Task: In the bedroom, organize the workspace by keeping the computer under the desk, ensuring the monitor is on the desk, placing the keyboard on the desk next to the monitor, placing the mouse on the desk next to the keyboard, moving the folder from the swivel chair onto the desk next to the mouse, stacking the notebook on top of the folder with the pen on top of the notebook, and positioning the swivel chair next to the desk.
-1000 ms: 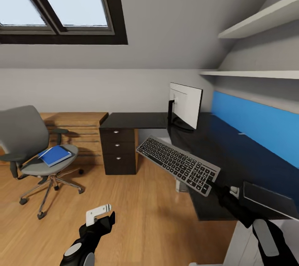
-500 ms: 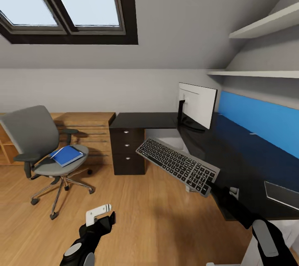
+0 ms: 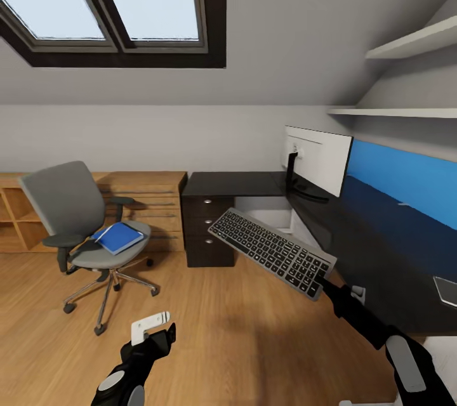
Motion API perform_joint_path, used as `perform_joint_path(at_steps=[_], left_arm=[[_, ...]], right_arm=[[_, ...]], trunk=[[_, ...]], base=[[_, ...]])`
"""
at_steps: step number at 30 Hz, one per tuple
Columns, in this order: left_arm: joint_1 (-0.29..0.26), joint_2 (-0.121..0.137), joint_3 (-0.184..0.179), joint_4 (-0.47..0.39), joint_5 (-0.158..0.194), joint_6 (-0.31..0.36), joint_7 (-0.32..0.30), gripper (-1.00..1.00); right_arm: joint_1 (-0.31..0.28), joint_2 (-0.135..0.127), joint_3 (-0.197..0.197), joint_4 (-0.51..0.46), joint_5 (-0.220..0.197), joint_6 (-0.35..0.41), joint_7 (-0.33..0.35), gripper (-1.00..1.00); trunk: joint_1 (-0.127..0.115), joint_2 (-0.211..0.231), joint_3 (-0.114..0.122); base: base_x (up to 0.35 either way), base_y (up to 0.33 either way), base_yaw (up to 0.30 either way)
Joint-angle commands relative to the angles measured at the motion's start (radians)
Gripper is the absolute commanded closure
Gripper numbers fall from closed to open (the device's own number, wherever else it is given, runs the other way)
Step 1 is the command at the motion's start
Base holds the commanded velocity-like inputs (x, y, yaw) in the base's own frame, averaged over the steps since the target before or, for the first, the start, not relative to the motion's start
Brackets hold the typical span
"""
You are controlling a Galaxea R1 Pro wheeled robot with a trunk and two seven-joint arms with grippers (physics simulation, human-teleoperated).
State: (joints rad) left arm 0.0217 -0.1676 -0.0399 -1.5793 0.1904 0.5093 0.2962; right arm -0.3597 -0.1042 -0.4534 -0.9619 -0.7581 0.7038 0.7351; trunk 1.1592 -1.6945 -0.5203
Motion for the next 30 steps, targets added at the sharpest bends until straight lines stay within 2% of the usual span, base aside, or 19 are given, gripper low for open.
perform_joint_path(at_steps=[1, 10, 22, 30], left_arm=[[0.000, 0.000, -0.001, -0.001, 0.011, 0.003, 0.009, -1.00], [0.000, 0.000, -0.002, -0.001, 0.011, 0.003, 0.009, -1.00], [0.000, 0.000, -0.002, -0.001, 0.011, 0.003, 0.009, -1.00], [0.000, -0.001, -0.002, -0.001, 0.011, 0.002, 0.009, -1.00]], right_arm=[[-0.001, 0.000, -0.002, 0.000, -0.006, 0.008, 0.004, 1.00], [-0.001, 0.000, -0.002, 0.000, -0.006, 0.008, 0.004, 1.00], [-0.001, 0.000, -0.002, 0.000, -0.006, 0.008, 0.004, 1.00], [-0.001, 0.000, -0.005, 0.000, -0.006, 0.008, 0.004, 1.00]], trunk=[[0.000, 0.000, -0.001], [0.000, 0.000, -0.001], [0.000, 0.000, -0.001], [-0.031, 0.056, 0.024]], base=[[0.000, 0.101, 0.000], [0.026, 0.030, 0.000], [0.306, 0.001, 0.000], [0.330, 0.000, 0.000]])
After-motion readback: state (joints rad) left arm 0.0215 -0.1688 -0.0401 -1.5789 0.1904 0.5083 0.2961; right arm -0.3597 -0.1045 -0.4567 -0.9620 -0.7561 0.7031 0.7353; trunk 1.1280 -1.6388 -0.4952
